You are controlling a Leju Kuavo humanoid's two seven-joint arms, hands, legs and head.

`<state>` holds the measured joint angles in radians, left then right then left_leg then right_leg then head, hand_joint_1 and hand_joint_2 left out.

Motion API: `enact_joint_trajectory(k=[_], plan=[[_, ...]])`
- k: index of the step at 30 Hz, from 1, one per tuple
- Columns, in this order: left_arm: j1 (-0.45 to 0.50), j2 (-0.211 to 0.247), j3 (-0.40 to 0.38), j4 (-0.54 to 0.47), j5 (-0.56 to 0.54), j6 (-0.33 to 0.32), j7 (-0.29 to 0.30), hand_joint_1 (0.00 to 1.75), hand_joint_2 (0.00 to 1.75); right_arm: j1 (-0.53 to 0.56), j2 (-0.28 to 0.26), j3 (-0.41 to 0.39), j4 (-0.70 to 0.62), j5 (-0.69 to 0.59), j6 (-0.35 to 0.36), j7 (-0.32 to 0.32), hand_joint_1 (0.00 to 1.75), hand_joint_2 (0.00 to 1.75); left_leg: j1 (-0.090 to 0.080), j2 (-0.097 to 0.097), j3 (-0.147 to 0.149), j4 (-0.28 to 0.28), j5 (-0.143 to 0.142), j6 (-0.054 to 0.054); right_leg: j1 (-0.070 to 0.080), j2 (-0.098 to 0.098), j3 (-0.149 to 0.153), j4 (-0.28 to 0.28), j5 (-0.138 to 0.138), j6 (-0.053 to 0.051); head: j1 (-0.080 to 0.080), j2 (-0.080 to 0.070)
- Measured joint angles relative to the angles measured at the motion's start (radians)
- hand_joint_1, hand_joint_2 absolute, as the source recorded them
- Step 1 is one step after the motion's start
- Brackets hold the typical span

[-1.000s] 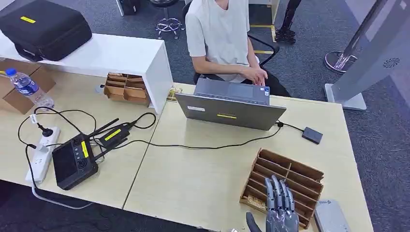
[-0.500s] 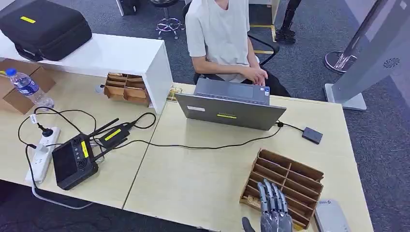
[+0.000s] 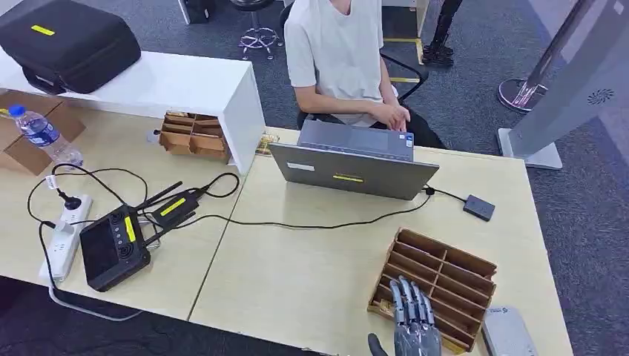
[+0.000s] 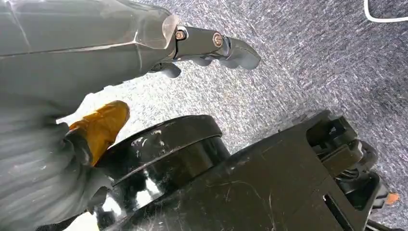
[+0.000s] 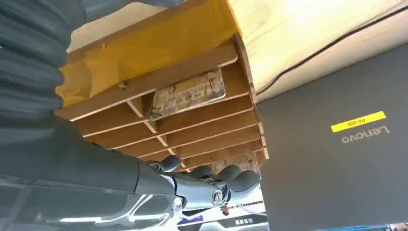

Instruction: Pass the card to the sensor for recognition and then transmit it.

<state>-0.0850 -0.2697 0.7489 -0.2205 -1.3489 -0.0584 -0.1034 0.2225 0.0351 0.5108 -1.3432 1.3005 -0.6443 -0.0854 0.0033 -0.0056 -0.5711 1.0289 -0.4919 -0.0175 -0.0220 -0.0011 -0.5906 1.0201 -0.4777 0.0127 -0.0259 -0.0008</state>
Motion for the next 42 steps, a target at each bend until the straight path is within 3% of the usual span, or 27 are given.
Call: enact_joint_trajectory(k=[16,17,18,42], plan=[[-0.001,0.0,0.0,0.0,0.0,-0.001,0.004,0.0,1.75,0.0,0.058,-0.088,0.075,0.006,0.0,-0.061,0.0,1.75,0.0,0.0,0.0,0.0,0.0,0.0,0.0,0.0,0.0,0.0,0.0,0.0,0.0,0.0],[-0.001,0.0,0.0,0.0,0.0,-0.001,0.005,0.0,1.75,0.0,0.059,-0.09,0.077,0.006,0.0,-0.061,1.26,1.75,0.0,0.0,0.0,0.0,0.0,0.0,0.0,0.0,0.0,0.0,0.0,0.0,0.0,0.0],[-0.001,0.0,0.0,0.0,0.0,-0.001,0.005,0.0,1.75,-0.001,0.061,-0.093,0.078,0.006,0.0,-0.061,1.75,1.75,0.0,0.0,0.0,0.0,0.0,0.0,0.0,0.0,0.0,0.0,0.0,0.0,0.0,0.0],[-0.001,0.0,0.0,0.0,0.001,-0.001,0.004,0.0,1.75,-0.012,0.077,-0.111,0.092,-0.018,0.0,-0.099,1.75,1.75,0.0,0.001,0.001,0.0,0.0,0.0,0.0,0.0,0.001,0.0,0.0,0.0,0.0,0.0]])
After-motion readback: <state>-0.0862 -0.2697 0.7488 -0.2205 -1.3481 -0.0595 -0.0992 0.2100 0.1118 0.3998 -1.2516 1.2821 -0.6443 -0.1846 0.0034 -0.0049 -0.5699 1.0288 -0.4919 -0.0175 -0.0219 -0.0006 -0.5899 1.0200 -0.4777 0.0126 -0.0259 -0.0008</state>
